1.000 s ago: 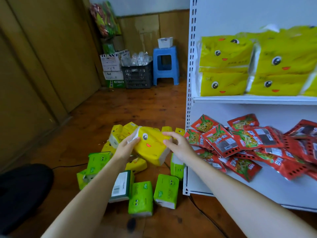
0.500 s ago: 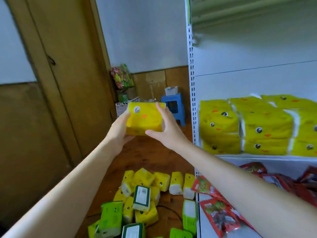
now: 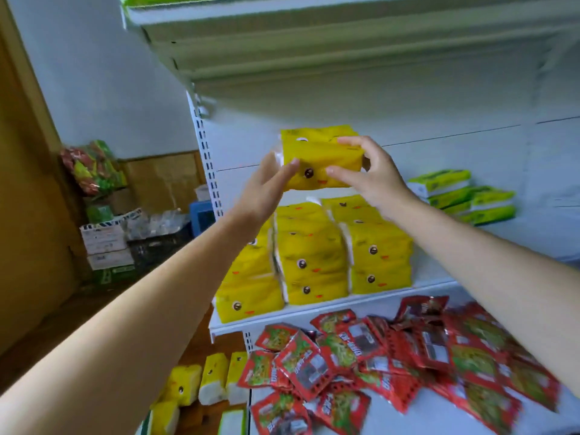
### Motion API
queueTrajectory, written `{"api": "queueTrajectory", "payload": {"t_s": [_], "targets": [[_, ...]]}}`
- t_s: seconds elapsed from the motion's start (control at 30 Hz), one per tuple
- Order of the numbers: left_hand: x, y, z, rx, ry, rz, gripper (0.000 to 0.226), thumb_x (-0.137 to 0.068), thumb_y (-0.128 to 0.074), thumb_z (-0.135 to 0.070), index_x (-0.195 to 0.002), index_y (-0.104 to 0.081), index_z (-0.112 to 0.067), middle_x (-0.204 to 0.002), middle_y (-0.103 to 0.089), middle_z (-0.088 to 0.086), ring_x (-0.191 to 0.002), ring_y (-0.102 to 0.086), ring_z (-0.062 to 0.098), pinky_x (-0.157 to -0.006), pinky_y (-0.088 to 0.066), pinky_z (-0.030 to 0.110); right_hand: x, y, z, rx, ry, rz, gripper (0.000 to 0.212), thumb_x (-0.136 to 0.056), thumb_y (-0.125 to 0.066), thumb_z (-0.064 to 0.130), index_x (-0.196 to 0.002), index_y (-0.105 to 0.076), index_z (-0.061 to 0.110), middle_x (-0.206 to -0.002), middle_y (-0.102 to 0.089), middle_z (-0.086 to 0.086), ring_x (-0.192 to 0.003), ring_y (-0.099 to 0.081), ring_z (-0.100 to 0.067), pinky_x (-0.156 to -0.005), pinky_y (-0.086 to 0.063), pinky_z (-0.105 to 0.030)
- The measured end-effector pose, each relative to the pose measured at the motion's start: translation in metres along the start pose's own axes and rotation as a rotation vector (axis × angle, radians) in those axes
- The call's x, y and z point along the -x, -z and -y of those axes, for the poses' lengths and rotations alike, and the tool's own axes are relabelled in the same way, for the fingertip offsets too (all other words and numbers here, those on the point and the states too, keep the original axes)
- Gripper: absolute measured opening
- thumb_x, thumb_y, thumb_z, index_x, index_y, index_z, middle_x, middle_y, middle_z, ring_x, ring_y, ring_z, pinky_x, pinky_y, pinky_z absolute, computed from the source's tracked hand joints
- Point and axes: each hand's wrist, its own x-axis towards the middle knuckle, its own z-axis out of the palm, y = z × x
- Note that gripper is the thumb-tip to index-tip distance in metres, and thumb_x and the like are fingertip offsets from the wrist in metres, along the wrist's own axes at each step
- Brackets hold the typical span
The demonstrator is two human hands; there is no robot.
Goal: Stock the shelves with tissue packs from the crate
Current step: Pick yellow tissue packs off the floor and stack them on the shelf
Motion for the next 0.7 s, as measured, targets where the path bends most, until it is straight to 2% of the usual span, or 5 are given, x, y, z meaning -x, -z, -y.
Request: {"api": "queueTrajectory", "payload": {"t_s": [0.07, 0.13, 0.33, 0.5, 0.7], "targets": [[-0.011, -0.032, 0.006, -0.076, 0.009, 0.089, 0.049, -0.098, -0.045, -0.03, -0.143, -0.03, -0.022, -0.131, -0.048, -0.011, -0.116, -0.052, 0.008, -0.087, -0.043, 0.013, -0.004, 0.04, -0.02, 0.013, -0.027, -0.061, 0.039, -0.077, -0.074, 0.015, -0.107, -0.054, 0.029, -0.119, -0.056, -0.003, -0.109, -0.055, -0.019, -0.098, -0.046, -0.036], [-0.023, -0.058, 0.016, -0.202, 0.054, 0.15, 0.065, -0.095, -0.05, -0.035, -0.149, -0.019, -0.017, -0.15, -0.033, 0.0, -0.133, -0.041, 0.017, -0.105, -0.034, 0.025, -0.007, 0.075, -0.044, 0.037, -0.062, -0.125, 0.039, -0.076, -0.075, 0.014, -0.106, -0.055, 0.028, -0.112, -0.058, -0.002, -0.103, -0.056, -0.019, -0.096, -0.047, -0.04], [-0.055, -0.113, 0.038, -0.658, 0.069, 0.373, 0.061, -0.097, -0.042, -0.042, -0.148, -0.024, -0.014, -0.153, -0.028, 0.005, -0.139, -0.029, 0.02, -0.107, -0.022, 0.023, -0.015, 0.135, -0.122, 0.124, -0.234, -0.301, 0.047, -0.077, -0.073, 0.01, -0.121, -0.056, 0.012, -0.109, -0.053, -0.007, -0.097, -0.052, -0.017, -0.069, -0.044, -0.013], [-0.08, -0.138, 0.059, -0.883, 0.225, 0.548, 0.075, -0.086, -0.033, -0.066, -0.147, -0.028, -0.022, -0.155, -0.024, 0.008, -0.141, -0.026, 0.028, -0.115, -0.022, 0.039, -0.032, 0.133, -0.181, 0.146, -0.323, -0.318, 0.041, -0.074, -0.075, 0.009, -0.112, -0.061, 0.012, -0.115, -0.054, -0.019, -0.095, -0.05, -0.02, -0.08, -0.046, -0.032], [-0.078, -0.141, 0.077, -1.166, 0.191, 0.563, 0.081, -0.079, -0.015, -0.074, -0.149, -0.017, -0.034, -0.157, -0.018, 0.001, -0.144, -0.019, 0.028, -0.117, -0.016, 0.045, -0.058, 0.117, -0.22, 0.258, -0.299, -0.186, 0.043, -0.079, -0.07, 0.01, -0.119, -0.057, 0.013, -0.127, -0.047, -0.01, -0.117, -0.045, -0.018, -0.088, -0.036, -0.021]]}}
